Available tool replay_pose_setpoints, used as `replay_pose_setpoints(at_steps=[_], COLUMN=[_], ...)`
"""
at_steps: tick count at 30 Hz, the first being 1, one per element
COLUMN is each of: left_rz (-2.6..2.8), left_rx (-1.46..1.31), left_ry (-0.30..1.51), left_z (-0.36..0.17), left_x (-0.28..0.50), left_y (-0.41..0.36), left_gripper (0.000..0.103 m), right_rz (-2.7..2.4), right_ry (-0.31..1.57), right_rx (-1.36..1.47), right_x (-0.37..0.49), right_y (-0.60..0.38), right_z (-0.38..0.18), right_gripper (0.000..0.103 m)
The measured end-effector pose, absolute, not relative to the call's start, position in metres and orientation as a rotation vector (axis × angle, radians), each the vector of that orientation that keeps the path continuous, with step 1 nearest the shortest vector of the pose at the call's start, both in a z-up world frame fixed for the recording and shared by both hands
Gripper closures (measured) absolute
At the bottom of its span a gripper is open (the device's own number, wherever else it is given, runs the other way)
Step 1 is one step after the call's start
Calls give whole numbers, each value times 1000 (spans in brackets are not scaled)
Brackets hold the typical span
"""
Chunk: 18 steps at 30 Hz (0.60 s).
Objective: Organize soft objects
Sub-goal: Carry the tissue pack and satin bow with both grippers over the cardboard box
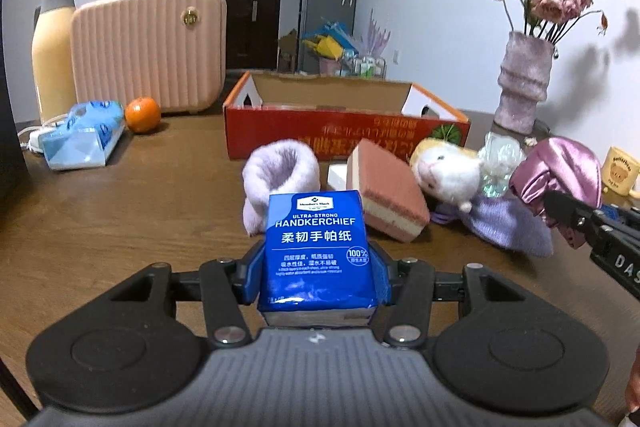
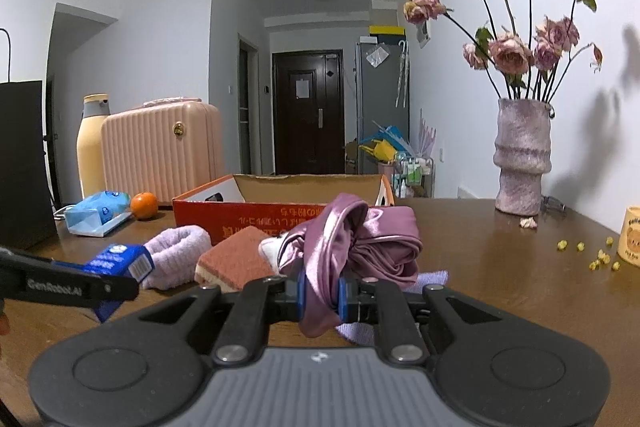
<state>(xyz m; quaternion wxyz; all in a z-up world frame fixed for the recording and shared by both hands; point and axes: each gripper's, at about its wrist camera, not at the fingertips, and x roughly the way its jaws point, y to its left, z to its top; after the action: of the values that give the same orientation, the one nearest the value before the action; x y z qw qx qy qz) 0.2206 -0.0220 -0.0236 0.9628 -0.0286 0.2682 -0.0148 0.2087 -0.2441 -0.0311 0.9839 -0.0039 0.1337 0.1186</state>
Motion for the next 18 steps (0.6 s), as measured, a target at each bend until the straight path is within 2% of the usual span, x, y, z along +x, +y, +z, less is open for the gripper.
replay_pose_setpoints(at_steps=[18], left_rz=[-15], left_rx=[-103], left_ry=[425], left_z=[16], left_x=[227], left_y=[-11], left_gripper=[50], right_rz=[242], right_ry=[180], right_rx=[-24], right_x=[221], right_y=[-228], right_z=[2], right_gripper=[88])
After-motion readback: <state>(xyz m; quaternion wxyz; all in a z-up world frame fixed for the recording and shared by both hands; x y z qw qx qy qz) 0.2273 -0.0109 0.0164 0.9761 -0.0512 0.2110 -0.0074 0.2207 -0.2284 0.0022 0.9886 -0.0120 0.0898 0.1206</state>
